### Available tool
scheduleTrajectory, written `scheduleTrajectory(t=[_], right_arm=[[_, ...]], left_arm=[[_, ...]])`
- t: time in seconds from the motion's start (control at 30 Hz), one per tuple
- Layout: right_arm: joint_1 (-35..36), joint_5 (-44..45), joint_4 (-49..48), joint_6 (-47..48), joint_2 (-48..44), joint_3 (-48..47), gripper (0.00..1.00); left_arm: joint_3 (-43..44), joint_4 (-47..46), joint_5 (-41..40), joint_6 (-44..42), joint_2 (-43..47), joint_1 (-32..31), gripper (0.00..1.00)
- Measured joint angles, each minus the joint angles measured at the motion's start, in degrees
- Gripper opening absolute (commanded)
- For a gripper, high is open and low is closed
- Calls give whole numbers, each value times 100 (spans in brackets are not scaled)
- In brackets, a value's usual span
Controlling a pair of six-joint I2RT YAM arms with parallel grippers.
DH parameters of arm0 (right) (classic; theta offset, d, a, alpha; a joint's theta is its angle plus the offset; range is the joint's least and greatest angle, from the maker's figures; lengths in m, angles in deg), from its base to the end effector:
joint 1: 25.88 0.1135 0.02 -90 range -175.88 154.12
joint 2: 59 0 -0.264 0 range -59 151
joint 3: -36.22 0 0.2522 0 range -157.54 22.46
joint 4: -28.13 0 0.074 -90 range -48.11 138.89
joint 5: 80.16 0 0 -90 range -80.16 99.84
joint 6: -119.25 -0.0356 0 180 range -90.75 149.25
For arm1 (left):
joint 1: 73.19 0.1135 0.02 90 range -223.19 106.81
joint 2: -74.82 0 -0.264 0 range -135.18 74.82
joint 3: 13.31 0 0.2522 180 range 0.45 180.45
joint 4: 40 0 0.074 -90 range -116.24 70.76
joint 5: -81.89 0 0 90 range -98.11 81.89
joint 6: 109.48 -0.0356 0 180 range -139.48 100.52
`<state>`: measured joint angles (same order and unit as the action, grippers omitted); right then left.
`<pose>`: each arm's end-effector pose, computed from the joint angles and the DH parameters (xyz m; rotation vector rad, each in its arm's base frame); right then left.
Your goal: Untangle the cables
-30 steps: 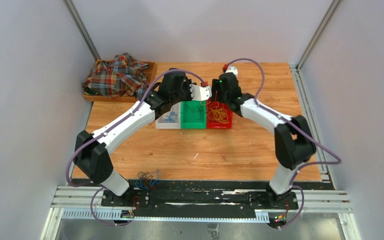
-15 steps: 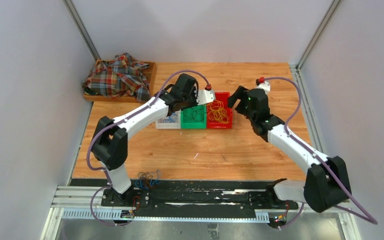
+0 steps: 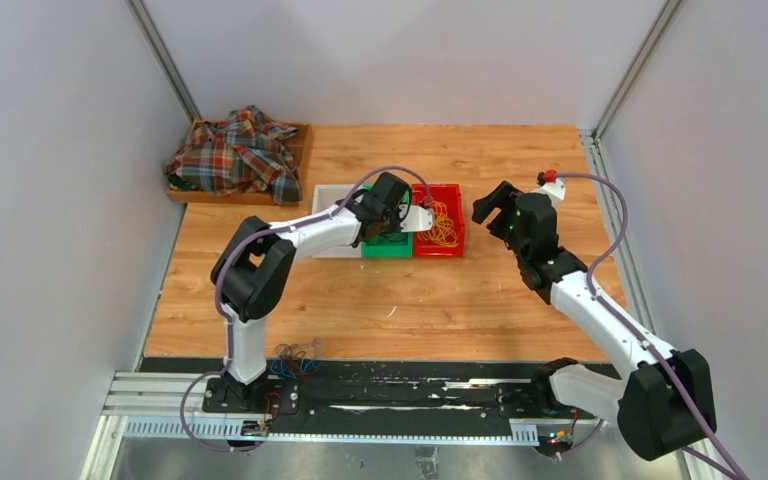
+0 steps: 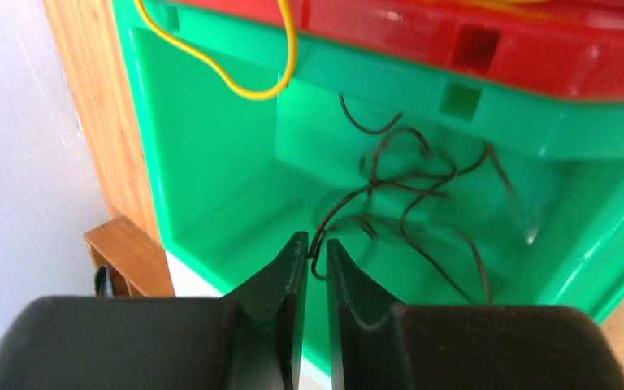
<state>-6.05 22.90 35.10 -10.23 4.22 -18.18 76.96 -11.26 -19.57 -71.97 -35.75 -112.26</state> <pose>0.2425 0.0789 0.2809 0.4769 1.8083 0.5120 0.3311 -0.2596 0.1909 1.6795 1.7616 0.3485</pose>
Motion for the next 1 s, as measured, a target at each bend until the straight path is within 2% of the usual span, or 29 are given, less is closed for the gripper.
scheduleTrajectory(t=[0.1,0.23,0.4,0.53,0.67,0.83,1.0], right_arm=[[-2,-15,44,24,-57,13,75],[-2,-192,42,173,-136,7,76],[-2,-505,70,369,-219,-4,80],[17,-752,66,588,-341,-4,81],[348,-846,111,944,-409,-26,81],[1746,-776,170,1718,-249,-284,81],[3307,-1198,11,2433,931,-955,82]], left_arm=[[197,94,-20,122,-160,-35,56],[651,492,92,369,-229,-22,67],[944,881,232,588,-24,-15,97],[1259,1574,516,651,260,31,98],[1836,2297,898,647,597,164,98],[2291,3082,1259,623,1128,575,98],[2234,3528,1705,824,1834,1300,98]])
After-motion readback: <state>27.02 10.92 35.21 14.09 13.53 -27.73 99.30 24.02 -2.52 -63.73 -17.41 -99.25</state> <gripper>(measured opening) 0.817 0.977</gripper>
